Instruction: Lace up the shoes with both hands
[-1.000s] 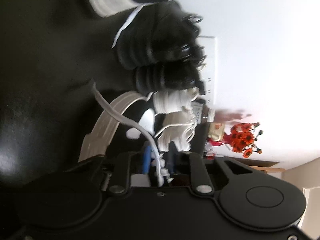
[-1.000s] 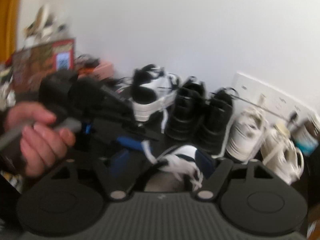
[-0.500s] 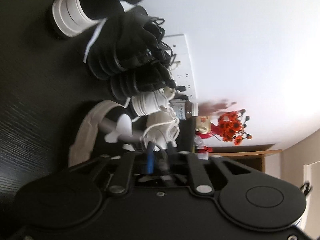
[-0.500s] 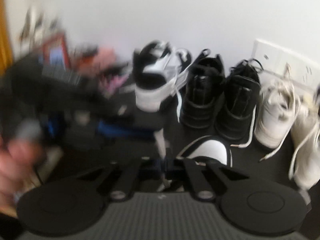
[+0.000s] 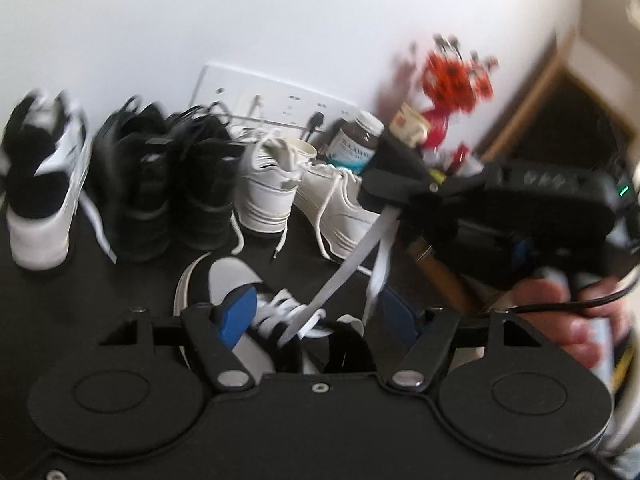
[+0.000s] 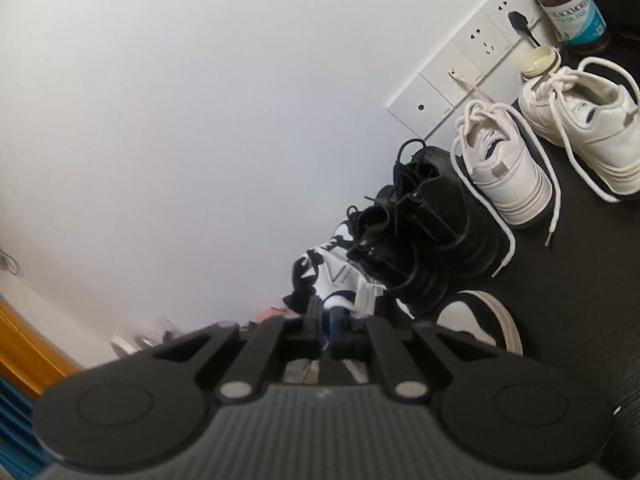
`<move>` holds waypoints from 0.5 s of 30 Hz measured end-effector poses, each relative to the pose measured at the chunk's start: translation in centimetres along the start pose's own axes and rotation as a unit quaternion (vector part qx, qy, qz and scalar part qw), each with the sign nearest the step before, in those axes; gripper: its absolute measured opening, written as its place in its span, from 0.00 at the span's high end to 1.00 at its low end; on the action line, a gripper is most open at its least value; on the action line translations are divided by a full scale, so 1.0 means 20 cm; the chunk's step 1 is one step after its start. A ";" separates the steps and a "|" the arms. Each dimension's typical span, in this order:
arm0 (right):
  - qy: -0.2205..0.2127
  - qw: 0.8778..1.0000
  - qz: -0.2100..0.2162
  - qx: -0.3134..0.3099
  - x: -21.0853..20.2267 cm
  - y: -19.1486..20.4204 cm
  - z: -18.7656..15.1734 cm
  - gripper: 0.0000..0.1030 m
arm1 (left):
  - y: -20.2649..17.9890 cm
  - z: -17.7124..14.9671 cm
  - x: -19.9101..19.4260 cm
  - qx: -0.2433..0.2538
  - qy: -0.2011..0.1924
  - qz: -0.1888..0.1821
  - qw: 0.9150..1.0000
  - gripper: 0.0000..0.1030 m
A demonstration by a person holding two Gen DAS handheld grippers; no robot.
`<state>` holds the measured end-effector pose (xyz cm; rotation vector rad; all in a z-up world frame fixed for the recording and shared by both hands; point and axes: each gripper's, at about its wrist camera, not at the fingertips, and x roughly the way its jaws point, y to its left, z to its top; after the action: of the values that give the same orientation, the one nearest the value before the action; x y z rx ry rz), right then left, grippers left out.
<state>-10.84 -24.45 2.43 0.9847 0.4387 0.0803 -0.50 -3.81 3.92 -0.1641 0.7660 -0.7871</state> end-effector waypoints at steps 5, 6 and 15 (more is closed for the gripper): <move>-0.028 1.000 0.013 -0.002 -0.12 -0.02 -0.02 0.97 | -0.09 -0.01 0.07 0.048 0.016 0.019 0.999 0.90; -0.038 0.999 0.014 0.002 -0.14 -0.04 -0.01 0.97 | -0.08 -0.02 0.06 0.046 0.016 0.021 0.999 0.93; -0.092 0.994 0.027 0.054 -0.28 -0.21 0.01 0.97 | -0.04 -0.03 0.00 0.050 0.024 0.050 0.997 0.97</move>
<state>-16.48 -28.41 0.99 1.1004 0.2497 0.0133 -1.30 -4.20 3.87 -0.0168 0.7721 -0.7352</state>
